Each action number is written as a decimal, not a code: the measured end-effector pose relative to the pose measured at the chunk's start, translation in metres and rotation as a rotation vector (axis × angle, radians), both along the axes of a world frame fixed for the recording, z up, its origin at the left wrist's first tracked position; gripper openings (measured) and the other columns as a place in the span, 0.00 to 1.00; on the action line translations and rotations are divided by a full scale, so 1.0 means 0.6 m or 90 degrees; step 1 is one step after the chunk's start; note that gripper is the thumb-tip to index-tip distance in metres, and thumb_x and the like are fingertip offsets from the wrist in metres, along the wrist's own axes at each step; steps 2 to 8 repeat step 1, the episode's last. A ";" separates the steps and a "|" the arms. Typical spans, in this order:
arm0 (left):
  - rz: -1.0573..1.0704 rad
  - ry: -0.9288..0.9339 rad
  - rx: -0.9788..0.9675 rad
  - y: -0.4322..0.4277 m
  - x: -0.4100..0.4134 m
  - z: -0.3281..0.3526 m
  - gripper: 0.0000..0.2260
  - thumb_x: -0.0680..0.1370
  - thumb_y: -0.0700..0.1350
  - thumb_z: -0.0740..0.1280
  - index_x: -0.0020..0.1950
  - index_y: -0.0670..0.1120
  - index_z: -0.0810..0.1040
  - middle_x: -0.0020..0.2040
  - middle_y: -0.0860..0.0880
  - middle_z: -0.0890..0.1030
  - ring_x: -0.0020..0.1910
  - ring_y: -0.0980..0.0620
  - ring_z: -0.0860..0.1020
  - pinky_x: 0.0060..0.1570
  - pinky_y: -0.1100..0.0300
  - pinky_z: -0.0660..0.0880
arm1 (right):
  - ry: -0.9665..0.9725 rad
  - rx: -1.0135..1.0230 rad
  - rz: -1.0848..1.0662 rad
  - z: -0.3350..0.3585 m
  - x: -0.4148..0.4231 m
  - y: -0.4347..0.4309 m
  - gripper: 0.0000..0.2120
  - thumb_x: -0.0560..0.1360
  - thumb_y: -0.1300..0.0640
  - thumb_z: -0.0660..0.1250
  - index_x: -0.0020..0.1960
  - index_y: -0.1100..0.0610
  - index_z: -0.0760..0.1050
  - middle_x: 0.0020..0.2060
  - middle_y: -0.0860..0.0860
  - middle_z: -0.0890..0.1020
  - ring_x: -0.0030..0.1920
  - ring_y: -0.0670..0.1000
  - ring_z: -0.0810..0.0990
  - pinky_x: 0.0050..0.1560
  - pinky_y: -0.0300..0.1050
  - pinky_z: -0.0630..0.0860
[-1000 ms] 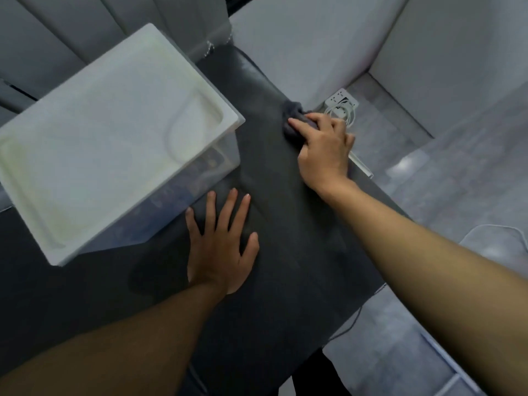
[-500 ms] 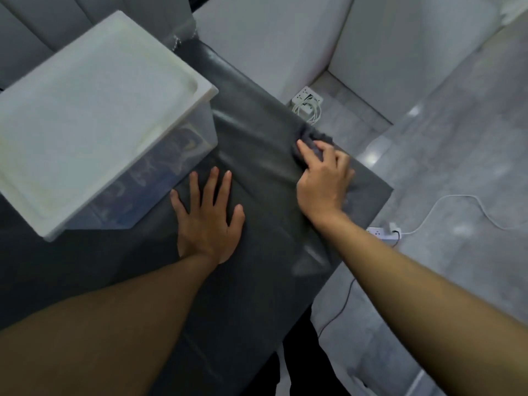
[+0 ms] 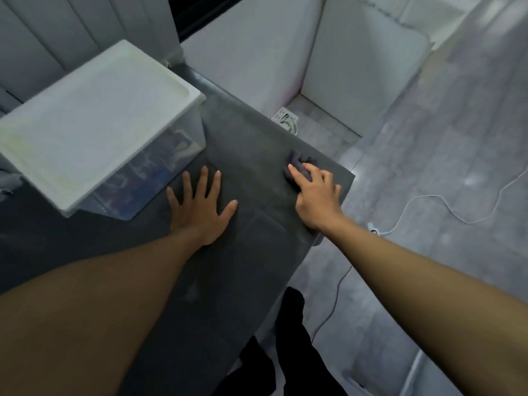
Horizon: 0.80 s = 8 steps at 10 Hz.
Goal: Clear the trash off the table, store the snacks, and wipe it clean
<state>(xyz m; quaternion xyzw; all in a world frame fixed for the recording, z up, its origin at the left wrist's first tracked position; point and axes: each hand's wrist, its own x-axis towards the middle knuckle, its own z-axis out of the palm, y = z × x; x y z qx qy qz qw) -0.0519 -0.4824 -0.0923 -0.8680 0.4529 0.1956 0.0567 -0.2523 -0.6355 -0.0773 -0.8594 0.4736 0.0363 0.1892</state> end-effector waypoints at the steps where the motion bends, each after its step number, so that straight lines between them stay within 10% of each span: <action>1: -0.035 0.057 0.008 -0.004 -0.001 0.034 0.35 0.79 0.69 0.48 0.81 0.58 0.39 0.82 0.52 0.38 0.81 0.44 0.39 0.76 0.37 0.44 | 0.067 0.071 0.020 0.034 -0.006 -0.011 0.29 0.82 0.49 0.55 0.79 0.39 0.49 0.81 0.46 0.47 0.78 0.58 0.48 0.72 0.62 0.52; 8: -0.035 0.057 0.008 -0.004 -0.001 0.034 0.35 0.79 0.69 0.48 0.81 0.58 0.39 0.82 0.52 0.38 0.81 0.44 0.39 0.76 0.37 0.44 | 0.067 0.071 0.020 0.034 -0.006 -0.011 0.29 0.82 0.49 0.55 0.79 0.39 0.49 0.81 0.46 0.47 0.78 0.58 0.48 0.72 0.62 0.52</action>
